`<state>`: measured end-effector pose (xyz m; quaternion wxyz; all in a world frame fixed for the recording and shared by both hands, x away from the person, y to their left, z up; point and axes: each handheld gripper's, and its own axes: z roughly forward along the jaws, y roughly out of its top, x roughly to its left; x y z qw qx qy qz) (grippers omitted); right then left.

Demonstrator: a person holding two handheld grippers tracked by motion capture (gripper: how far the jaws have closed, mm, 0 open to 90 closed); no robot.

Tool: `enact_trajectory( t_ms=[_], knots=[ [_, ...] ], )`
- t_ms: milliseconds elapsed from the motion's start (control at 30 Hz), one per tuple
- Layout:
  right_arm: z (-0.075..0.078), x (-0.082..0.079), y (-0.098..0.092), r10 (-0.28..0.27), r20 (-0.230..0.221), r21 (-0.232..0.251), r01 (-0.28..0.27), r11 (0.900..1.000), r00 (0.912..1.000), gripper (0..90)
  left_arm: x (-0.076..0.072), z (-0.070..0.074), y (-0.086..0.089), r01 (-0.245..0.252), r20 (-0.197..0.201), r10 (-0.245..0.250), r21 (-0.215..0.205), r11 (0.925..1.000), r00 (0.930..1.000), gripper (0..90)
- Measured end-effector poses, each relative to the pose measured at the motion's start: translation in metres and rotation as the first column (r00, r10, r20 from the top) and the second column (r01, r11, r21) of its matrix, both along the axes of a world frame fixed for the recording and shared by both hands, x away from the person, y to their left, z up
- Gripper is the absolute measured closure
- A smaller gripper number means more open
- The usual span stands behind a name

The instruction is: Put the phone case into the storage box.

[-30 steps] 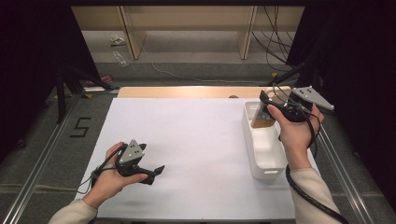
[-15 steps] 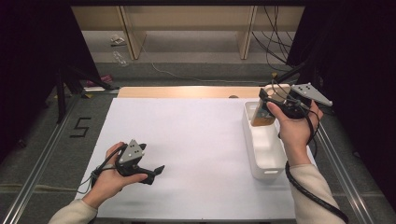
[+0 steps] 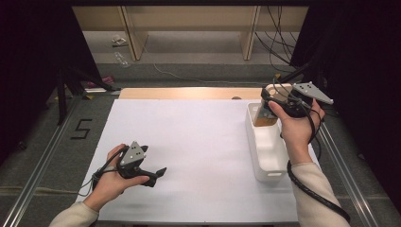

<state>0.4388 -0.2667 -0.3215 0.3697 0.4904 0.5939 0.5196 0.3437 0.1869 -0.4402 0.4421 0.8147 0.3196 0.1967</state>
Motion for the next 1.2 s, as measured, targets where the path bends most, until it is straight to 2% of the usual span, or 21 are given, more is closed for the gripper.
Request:
enact_trajectory(
  t_ms=[1200],
  knots=[
    [0.001, 0.023, 0.002, -0.018, -0.026, -0.013, 0.018, 1.0, 0.9995, 12.0, 0.0, 0.0, 0.0, -0.001, -0.002, 0.001, -0.003, 1.0, 1.0, 0.0]
  ],
)
